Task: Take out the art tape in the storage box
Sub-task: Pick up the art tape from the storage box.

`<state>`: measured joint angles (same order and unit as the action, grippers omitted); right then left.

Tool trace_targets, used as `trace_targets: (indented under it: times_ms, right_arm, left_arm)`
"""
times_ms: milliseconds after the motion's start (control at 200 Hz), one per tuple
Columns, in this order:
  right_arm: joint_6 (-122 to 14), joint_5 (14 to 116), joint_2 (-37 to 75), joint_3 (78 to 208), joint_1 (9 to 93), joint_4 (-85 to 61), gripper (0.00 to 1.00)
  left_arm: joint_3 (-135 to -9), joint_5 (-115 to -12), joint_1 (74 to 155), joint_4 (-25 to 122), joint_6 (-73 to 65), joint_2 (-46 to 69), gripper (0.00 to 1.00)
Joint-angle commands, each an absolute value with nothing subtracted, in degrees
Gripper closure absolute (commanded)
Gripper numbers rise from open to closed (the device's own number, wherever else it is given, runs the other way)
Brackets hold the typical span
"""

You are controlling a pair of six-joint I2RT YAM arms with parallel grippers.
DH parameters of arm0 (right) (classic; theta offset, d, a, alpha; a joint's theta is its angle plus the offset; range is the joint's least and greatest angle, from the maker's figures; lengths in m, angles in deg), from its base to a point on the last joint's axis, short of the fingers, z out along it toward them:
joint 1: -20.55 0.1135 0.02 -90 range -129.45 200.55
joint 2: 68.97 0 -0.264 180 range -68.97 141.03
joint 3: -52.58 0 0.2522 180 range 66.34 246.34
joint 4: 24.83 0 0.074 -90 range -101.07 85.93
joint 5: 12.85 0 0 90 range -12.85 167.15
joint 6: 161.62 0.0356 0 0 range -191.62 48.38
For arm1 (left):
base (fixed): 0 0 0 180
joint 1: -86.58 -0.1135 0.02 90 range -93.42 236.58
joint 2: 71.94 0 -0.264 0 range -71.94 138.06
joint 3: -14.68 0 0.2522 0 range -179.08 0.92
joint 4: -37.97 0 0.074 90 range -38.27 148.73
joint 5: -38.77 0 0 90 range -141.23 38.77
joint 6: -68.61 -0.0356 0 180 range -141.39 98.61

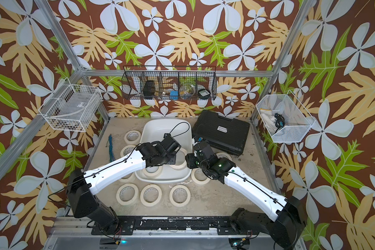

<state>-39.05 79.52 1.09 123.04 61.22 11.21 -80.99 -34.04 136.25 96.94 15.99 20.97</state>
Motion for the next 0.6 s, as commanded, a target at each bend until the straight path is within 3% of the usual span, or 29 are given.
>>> trace_targets:
  times_ms: [0,345,596]
  right_arm:
    - [-39.89,81.02,2.13,123.73,61.73,9.11,0.46]
    - [-40.94,82.05,7.24,126.03,62.25,8.83,0.46]
    - [-41.8,82.59,10.32,126.98,62.28,7.96,0.63]
  left_arm:
    - [-81.35,-34.71,136.41,96.37,16.42,20.7,0.94]
    - [-81.85,-35.55,136.43,96.16,15.64,21.65,0.94]
    - [-82.05,-35.6,136.59,96.1,15.04,21.58,0.93]
